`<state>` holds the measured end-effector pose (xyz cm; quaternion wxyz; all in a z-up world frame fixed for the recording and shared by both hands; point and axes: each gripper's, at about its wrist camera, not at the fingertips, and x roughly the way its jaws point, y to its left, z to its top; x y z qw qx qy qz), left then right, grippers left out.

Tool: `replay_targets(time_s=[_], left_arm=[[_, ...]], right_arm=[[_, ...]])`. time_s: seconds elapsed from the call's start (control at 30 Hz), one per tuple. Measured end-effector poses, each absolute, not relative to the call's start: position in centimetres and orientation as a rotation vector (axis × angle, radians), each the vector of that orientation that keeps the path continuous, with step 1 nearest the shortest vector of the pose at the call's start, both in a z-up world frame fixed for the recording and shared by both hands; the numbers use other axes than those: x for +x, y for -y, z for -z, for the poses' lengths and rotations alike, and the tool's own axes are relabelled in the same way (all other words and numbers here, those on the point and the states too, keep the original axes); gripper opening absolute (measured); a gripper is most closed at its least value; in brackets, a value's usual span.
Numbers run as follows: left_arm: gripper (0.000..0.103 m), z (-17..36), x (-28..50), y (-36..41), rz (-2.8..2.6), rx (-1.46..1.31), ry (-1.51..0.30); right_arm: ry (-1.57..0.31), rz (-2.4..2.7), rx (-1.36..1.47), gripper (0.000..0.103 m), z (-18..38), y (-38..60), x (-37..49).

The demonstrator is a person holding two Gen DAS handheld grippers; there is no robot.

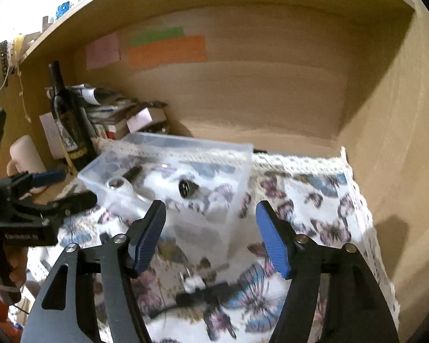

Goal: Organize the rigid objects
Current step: 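Grasp the silver metal cylinder with the left tool while the right tool grasps a small black part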

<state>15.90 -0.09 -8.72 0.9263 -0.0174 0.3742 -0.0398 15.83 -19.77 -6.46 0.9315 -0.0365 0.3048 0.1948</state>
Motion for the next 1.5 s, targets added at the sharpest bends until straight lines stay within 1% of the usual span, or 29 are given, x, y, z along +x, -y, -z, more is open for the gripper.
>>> replay_targets(time_s=[0.1,0.27,0.37,0.53,0.57,0.6,0.63,0.67,0.7,0.77,0.8,0.83,0.87,0.9,0.93,0.97,1.1,1.17,1.2,1.23,1.27,1.4,1.5], left_arm=[[0.098,10.6,15.4,1.1,0.1,-0.032,-0.836],[0.098,12.3,14.0,2.1,0.133,-0.054,-0.89],[0.098,13.5,13.7,2.5,0.147,-0.091,-0.936],[0.098,15.0,13.2,4.4,0.175,-0.068,-0.977],[0.095,15.1,13.1,4.7,0.175,-0.059,-0.975],[0.09,15.2,13.0,5.1,0.175,-0.049,-0.968],[0.08,15.4,12.9,5.3,0.172,-0.033,-0.966],[0.073,15.6,13.0,5.6,0.17,-0.019,-0.968],[0.071,15.6,13.0,5.8,0.165,-0.006,-0.96],[0.06,15.6,12.8,5.9,0.168,0.007,-0.943],[0.057,15.6,12.8,5.9,0.172,0.009,-0.94],[0.051,15.6,12.8,5.7,0.177,0.009,-0.935],[0.045,15.6,12.7,5.5,0.18,0.009,-0.933],[0.043,15.6,12.7,5.3,0.183,0.006,-0.931],[0.039,15.6,12.7,5.0,0.187,0.001,-0.929],[0.038,15.6,12.6,4.7,0.192,-0.006,-0.929],[0.033,15.7,12.5,3.8,0.211,-0.024,-0.924],[0.032,15.7,12.7,3.8,0.217,-0.024,-0.922],[0.031,15.7,12.7,3.7,0.222,-0.023,-0.922],[0.031,15.7,12.8,3.6,0.224,-0.023,-0.921],[0.03,15.6,12.4,3.1,0.223,-0.023,-0.919],[0.028,15.4,12.4,2.3,0.215,-0.031,-0.913],[0.022,15.3,12.4,1.8,0.22,-0.053,-0.911]], right_arm=[[-0.645,-0.396,-0.07,0.067,7.3,20.4,15.2],[-0.69,-0.402,-0.035,0.071,9.0,21.4,14.8],[-0.752,-0.421,0.003,0.077,10.7,21.6,15.1],[-0.827,-0.426,0.0,0.077,12.7,21.2,15.4],[-0.831,-0.423,0.004,0.077,12.8,21.2,15.4],[-0.834,-0.425,0.011,0.077,12.9,21.2,15.5],[-0.839,-0.429,0.018,0.077,13.0,21.2,15.6],[-0.841,-0.435,0.026,0.077,13.1,21.2,15.8],[-0.836,-0.44,0.031,0.077,13.1,21.1,15.8],[-0.829,-0.441,0.029,0.077,13.2,21.0,15.8],[-0.83,-0.442,0.031,0.076,13.2,20.9,15.8],[-0.838,-0.446,0.036,0.074,13.4,20.8,15.9],[-0.846,-0.445,0.038,0.069,13.4,20.8,16.1],[-0.86,-0.441,0.037,0.065,13.7,20.6,16.3],[-0.872,-0.441,0.036,0.058,13.8,20.6,16.5],[-0.892,-0.441,0.037,0.052,14.1,20.5,16.7],[-0.92,-0.457,0.057,0.043,14.5,20.3,16.8],[-0.912,-0.453,0.047,0.035,14.4,19.8,16.7],[-0.907,-0.453,0.042,0.032,14.3,19.7,16.7],[-0.906,-0.459,0.038,0.025,14.3,19.4,16.6],[-0.906,-0.472,0.034,0.023,14.3,19.1,16.6],[-0.869,-0.478,-0.01,0.021,14.0,18.2,16.1],[-0.846,-0.495,-0.009,0.021,13.5,17.9,15.9]])
